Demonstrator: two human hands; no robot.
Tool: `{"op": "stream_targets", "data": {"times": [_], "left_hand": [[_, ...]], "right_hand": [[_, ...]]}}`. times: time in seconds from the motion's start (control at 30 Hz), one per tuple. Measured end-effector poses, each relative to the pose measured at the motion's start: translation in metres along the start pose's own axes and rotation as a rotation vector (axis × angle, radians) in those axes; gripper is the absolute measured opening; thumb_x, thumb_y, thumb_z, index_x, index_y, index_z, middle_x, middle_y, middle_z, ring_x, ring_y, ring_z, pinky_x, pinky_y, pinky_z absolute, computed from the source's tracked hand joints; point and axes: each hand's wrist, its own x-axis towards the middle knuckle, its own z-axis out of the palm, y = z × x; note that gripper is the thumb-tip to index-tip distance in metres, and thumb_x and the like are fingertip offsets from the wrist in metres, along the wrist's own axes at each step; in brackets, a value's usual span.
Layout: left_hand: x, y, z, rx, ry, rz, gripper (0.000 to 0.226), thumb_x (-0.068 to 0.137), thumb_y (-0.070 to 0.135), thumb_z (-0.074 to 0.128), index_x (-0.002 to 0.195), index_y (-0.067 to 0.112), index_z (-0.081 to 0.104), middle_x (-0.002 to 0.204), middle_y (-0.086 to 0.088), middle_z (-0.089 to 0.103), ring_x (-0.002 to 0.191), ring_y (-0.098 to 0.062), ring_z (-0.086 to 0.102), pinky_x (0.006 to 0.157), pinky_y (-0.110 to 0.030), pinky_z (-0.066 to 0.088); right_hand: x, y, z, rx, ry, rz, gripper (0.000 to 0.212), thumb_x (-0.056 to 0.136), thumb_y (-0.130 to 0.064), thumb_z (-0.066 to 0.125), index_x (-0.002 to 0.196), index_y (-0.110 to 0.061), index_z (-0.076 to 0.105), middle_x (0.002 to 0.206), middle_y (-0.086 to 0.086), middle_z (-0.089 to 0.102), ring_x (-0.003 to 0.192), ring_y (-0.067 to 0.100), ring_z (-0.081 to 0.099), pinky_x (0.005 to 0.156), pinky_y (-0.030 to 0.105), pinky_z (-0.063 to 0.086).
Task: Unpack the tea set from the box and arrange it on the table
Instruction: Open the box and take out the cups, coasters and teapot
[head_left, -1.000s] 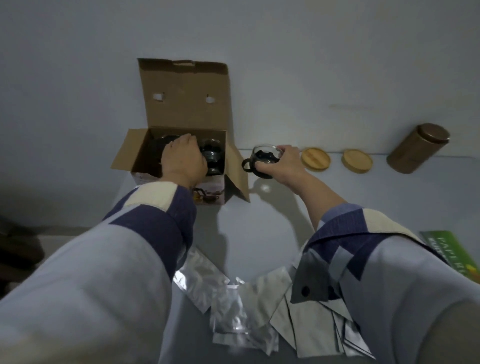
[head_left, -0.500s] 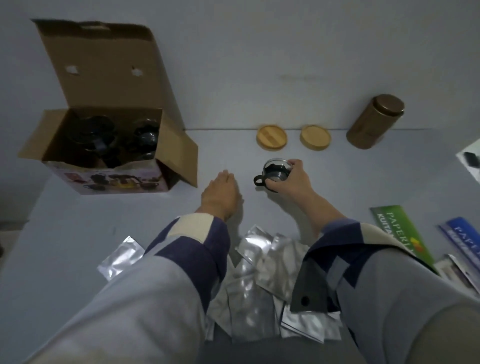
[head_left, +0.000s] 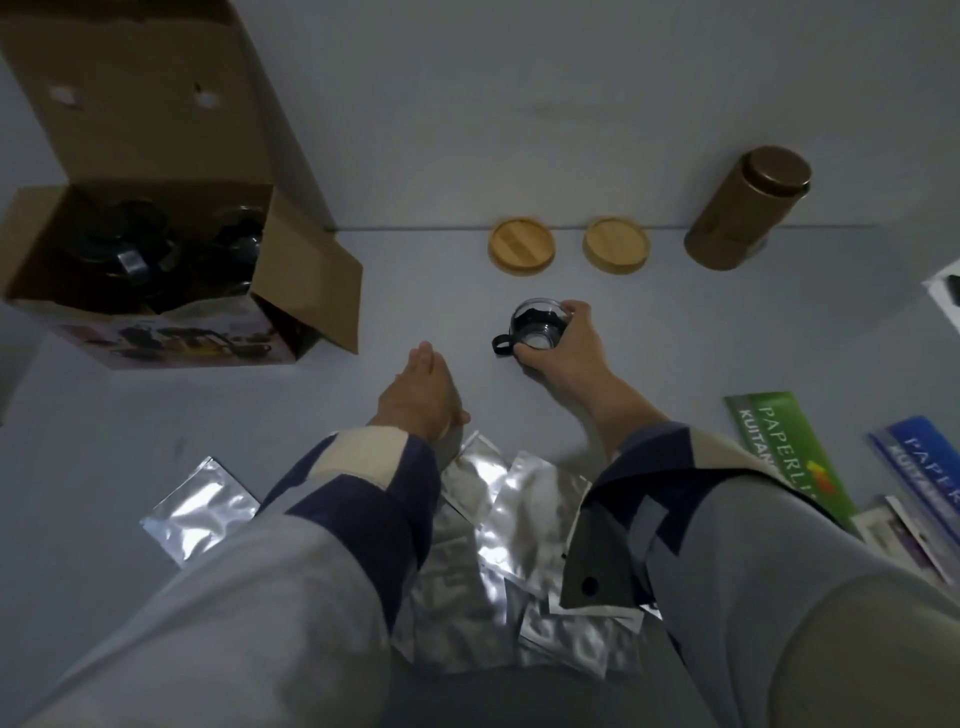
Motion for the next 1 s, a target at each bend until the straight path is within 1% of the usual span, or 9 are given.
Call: {"op": "stream_targets", "data": {"times": [0.07, 0.13, 0.27, 0.4, 0.57, 0.67, 0.73, 0.87, 1.0], "left_hand": [[0.0, -0.001, -0.002, 0.001, 0.008, 0.007, 0.097, 0.089, 0.031, 0.065, 0.153, 0.002, -0.003, 0.162, -0.008, -0.012, 0.151, -0.022, -0.005, 0.123, -0.039, 0.008], [0.0, -0.005, -0.006, 0.02, -0.013, 0.02, 0.092, 0.091, 0.024, 0.064, 0.154, 0.002, 0.0, 0.162, -0.007, -0.007, 0.151, -0.022, 0.001, 0.123, -0.038, 0.01], [-0.003, -0.019, -0.03, 0.022, 0.027, 0.047, 0.07, 0.095, 0.01, 0.053, 0.153, 0.004, 0.014, 0.159, -0.012, 0.02, 0.145, -0.026, 0.026, 0.118, -0.034, 0.021], [-0.018, -0.037, -0.073, 0.036, 0.241, 0.117, 0.053, 0.099, 0.006, 0.04, 0.15, 0.008, 0.027, 0.154, -0.012, 0.033, 0.139, -0.026, 0.036, 0.113, -0.033, 0.029], [-0.043, -0.078, -0.127, 0.027, 0.466, 0.059, 0.039, 0.094, 0.009, 0.051, 0.133, 0.009, 0.05, 0.127, -0.015, 0.058, 0.114, -0.032, 0.059, 0.094, -0.037, 0.047], [-0.057, -0.11, -0.148, -0.087, 0.637, 0.018, 0.037, 0.095, 0.01, 0.049, 0.131, 0.012, 0.053, 0.133, -0.01, 0.055, 0.119, -0.03, 0.056, 0.096, -0.04, 0.046], [-0.058, -0.139, -0.157, -0.105, 0.674, -0.017, 0.048, 0.091, 0.009, 0.054, 0.138, 0.015, 0.046, 0.142, -0.007, 0.048, 0.128, -0.028, 0.049, 0.101, -0.044, 0.043], [-0.056, -0.194, -0.166, -0.042, 0.592, -0.112, 0.064, 0.092, 0.008, 0.052, 0.15, 0.011, 0.027, 0.158, -0.007, 0.025, 0.147, -0.023, 0.023, 0.118, -0.042, 0.028], [-0.054, -0.235, -0.166, 0.023, 0.446, -0.13, 0.07, 0.098, 0.032, 0.047, 0.154, 0.009, 0.013, 0.163, -0.004, 0.007, 0.15, -0.019, 0.007, 0.121, -0.034, 0.016]], "right_hand": [[-0.001, -0.003, -0.003, -0.059, -0.013, -0.003, 0.097, 0.068, -0.027, 0.085, 0.143, -0.013, 0.026, 0.141, 0.01, 0.041, 0.127, 0.028, 0.047, 0.1, 0.032, 0.049], [-0.004, -0.011, -0.008, -0.176, -0.027, -0.024, 0.11, 0.065, -0.04, 0.085, 0.149, -0.011, 0.019, 0.152, 0.011, 0.03, 0.139, 0.029, 0.034, 0.114, 0.043, 0.033], [-0.006, -0.039, -0.013, -0.41, -0.01, -0.115, 0.106, 0.073, -0.05, 0.076, 0.152, -0.013, 0.015, 0.159, 0.007, 0.019, 0.147, 0.027, 0.016, 0.119, 0.044, 0.02], [-0.01, -0.079, 0.011, -0.38, -0.096, -0.193, 0.082, 0.088, -0.031, 0.065, 0.152, -0.014, 0.016, 0.156, 0.009, 0.023, 0.14, 0.031, 0.033, 0.114, 0.043, 0.031], [-0.027, -0.141, 0.06, -0.409, -0.2, -0.357, 0.064, 0.092, -0.021, 0.059, 0.148, -0.009, 0.029, 0.152, 0.011, 0.033, 0.139, 0.025, 0.035, 0.111, 0.031, 0.028], [-0.034, -0.178, 0.092, -0.407, -0.221, -0.427, 0.057, 0.092, -0.022, 0.06, 0.143, -0.009, 0.039, 0.146, 0.012, 0.042, 0.132, 0.026, 0.044, 0.108, 0.03, 0.033], [-0.037, -0.2, 0.114, -0.396, -0.235, -0.462, 0.053, 0.091, -0.02, 0.059, 0.141, -0.009, 0.044, 0.143, 0.012, 0.046, 0.129, 0.026, 0.048, 0.106, 0.03, 0.036], [-0.042, -0.234, 0.153, -0.443, -0.228, -0.546, 0.043, 0.089, -0.015, 0.058, 0.132, -0.013, 0.055, 0.135, 0.009, 0.055, 0.124, 0.025, 0.053, 0.104, 0.031, 0.042], [-0.043, -0.255, 0.178, -0.679, -0.26, -0.588, 0.031, 0.093, -0.023, 0.056, 0.123, -0.019, 0.062, 0.124, 0.005, 0.063, 0.116, 0.025, 0.058, 0.099, 0.038, 0.043]]}}
